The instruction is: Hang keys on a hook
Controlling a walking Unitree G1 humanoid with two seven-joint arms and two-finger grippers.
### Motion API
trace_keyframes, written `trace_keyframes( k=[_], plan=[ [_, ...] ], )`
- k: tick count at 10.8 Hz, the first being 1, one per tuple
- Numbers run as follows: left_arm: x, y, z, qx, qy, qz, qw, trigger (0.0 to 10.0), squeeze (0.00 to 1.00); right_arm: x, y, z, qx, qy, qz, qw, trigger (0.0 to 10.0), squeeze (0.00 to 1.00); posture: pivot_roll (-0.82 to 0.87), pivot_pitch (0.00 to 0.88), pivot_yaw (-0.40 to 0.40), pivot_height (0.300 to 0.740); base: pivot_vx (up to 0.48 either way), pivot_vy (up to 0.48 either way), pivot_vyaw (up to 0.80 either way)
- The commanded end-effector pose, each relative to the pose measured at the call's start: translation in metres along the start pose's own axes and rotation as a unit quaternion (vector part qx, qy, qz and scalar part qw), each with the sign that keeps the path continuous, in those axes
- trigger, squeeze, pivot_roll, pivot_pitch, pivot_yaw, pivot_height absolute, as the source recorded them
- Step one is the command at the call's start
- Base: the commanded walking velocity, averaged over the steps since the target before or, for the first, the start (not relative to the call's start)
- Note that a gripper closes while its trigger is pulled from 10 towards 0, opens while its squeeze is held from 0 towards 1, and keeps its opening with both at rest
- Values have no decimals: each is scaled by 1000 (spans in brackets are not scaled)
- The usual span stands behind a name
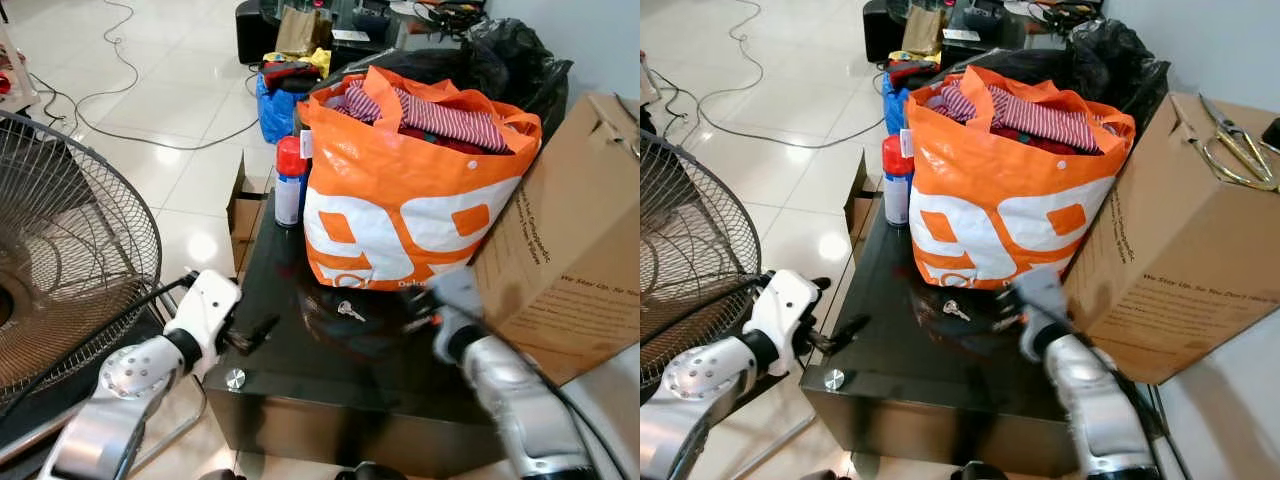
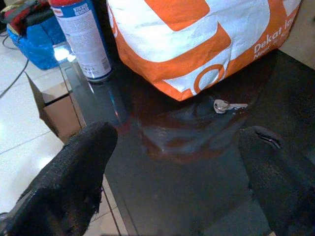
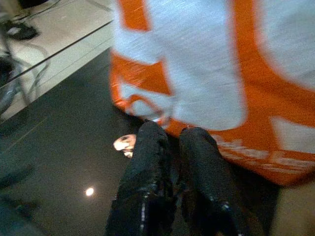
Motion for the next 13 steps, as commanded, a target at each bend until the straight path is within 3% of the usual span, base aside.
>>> trace_keyframes(
  k=[1,3,5,8,11,12,13],
  plan=[
    [1,2,1,3,0,-6,1000,10000,0,-5,-9,-7,-16,11,13,1000,10000,1000,-52,0,-67,732,0,0,0],
    [-5,-1,23,-6,23,-19,1000,10000,4,-33,-29,-40,-47,43,16,998,10000,1000,-11,46,-62,732,0,0,0],
    [-18,1,49,-24,40,-49,998,10000,0,-47,-31,-50,-47,66,24,996,10000,1000,46,137,-75,732,0,0,0],
    [-25,5,70,-35,56,-53,996,10000,4,-45,-42,-64,-55,28,18,998,10000,1000,86,182,-79,732,0,0,0],
    [-26,6,72,-35,57,-54,996,10000,4,-45,-42,-65,-55,23,19,998,10000,1000,87,184,-79,732,0,0,0],
    [-35,16,81,-28,69,-59,995,10000,8,-30,-34,-68,-20,-33,-26,999,10000,0,105,236,-81,732,0,0,0],
    [-39,20,87,-28,74,-63,995,10000,4,-24,-23,-70,16,-47,-59,997,10000,0,111,245,-79,732,0,0,0]
  ],
)
Point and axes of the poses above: a point about 5 cm out from each wrist's last joint towards the gripper, its own z axis pointing back from the gripper into the wrist, its own y axis along the axis of the wrist's last joint, x = y × z, the point moved 2 cm from there along -z, pointing out of the wrist towards the gripper, and after that the axes turned 9 degrees about -z, right-handed, at the moved point
